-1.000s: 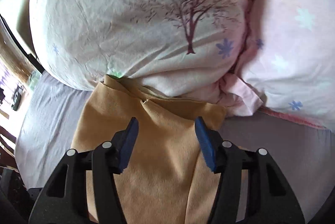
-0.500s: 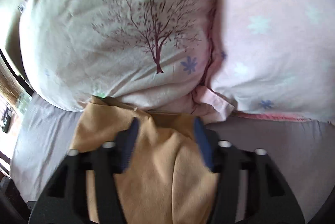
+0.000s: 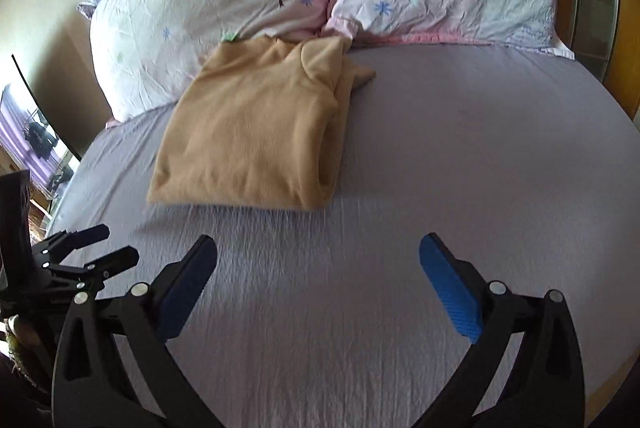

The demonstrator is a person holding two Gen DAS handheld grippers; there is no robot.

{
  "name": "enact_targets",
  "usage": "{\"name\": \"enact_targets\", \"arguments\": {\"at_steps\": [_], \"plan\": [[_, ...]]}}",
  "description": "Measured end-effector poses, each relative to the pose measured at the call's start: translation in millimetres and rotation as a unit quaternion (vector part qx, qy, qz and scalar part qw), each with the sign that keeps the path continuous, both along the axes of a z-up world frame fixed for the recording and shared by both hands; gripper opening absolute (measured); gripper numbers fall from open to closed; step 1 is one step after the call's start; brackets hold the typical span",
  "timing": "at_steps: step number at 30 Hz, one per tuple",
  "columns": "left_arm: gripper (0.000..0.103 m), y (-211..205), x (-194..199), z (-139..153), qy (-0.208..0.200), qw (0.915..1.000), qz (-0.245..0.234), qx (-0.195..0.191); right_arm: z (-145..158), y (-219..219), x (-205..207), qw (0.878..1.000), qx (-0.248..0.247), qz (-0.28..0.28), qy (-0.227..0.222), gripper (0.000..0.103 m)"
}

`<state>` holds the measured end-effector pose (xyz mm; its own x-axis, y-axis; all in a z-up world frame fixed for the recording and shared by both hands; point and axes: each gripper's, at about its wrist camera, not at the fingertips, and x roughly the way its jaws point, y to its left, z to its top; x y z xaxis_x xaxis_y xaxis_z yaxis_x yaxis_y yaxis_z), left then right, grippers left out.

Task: Fold small clothes

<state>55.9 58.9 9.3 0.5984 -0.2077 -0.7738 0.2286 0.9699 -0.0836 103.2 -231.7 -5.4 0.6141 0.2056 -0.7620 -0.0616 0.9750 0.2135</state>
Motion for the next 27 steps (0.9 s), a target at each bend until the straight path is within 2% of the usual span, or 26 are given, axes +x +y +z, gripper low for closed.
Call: {"name": "enact_targets", "arguments": {"at_steps": [3, 9, 27], "plan": [[0.102, -5.0, 7.7, -7.4, 0.001, 0.9995, 0.013, 0.027, -22.2, 19.0, 0.0, 0.999, -0.043, 0.001, 0.024, 0.101], [0.102, -13.9, 9.6, -12.3, -0.009, 0.9981, 0.022, 0.057, -31.2, 50.3, -2.0, 0.993, -0.116, 0.015, 0.017, 0.101], [0.102, -13.6, 9.9, -12.6, -0.021, 0.998, 0.02, 0.056, -32.4, 48.2, 0.5, 0.993, -0.112, 0.01, 0.026, 0.101]]}}
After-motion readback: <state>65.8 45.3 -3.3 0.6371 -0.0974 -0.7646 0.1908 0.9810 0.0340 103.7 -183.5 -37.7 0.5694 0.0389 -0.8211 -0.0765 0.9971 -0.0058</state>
